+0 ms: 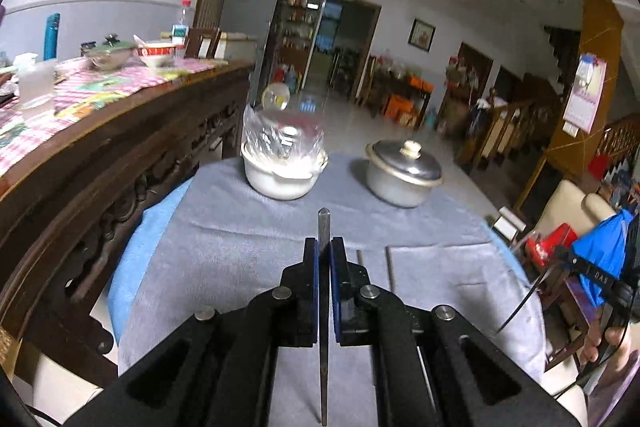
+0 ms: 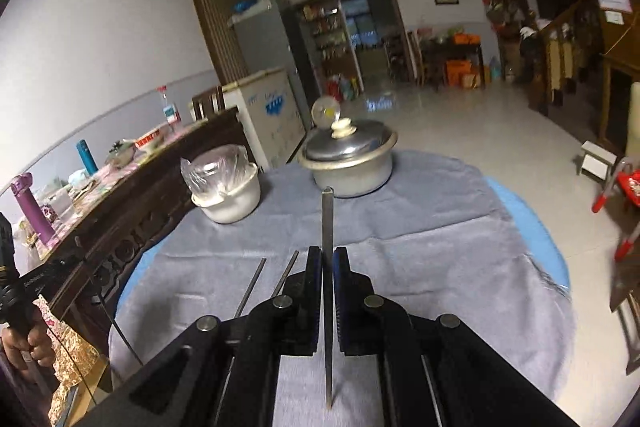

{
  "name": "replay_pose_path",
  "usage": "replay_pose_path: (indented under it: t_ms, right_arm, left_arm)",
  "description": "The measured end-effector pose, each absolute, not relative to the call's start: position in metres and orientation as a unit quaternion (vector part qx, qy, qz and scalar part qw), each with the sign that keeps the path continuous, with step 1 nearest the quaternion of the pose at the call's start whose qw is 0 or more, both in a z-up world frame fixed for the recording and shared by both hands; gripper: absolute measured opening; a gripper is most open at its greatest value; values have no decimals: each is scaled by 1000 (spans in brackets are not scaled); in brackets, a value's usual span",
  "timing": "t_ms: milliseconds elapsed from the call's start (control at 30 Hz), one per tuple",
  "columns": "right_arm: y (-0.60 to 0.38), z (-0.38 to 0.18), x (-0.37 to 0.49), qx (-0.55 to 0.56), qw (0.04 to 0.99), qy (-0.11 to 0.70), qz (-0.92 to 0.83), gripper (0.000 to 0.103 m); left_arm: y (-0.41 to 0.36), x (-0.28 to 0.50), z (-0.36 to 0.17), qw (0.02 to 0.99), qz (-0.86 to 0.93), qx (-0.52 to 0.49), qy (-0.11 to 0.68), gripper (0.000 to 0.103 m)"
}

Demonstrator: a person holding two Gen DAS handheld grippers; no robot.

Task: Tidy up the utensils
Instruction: 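Lift both held chopsticks and lower them into the grey holder cup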

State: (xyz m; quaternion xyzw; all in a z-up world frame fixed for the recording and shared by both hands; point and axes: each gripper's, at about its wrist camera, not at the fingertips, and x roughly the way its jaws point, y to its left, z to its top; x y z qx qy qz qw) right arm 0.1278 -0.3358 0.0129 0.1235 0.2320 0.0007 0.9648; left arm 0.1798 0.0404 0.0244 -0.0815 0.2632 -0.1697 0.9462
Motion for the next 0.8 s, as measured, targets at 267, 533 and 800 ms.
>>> replay_pose_path:
  t_ms: [267,533,800]
  right_arm:
    - [-321,27,64,115,973,200,2,6]
    - [-312,43,22,104,978,183,6,6]
    - [-303,76,-12,80,983,166,10,6]
  left_arm:
    - [33,126,51,949,-198,-77,231,6]
    - [23,86,77,948,-232,-80,202,6]
    - [22,59,108,945,-260,-100,170,6]
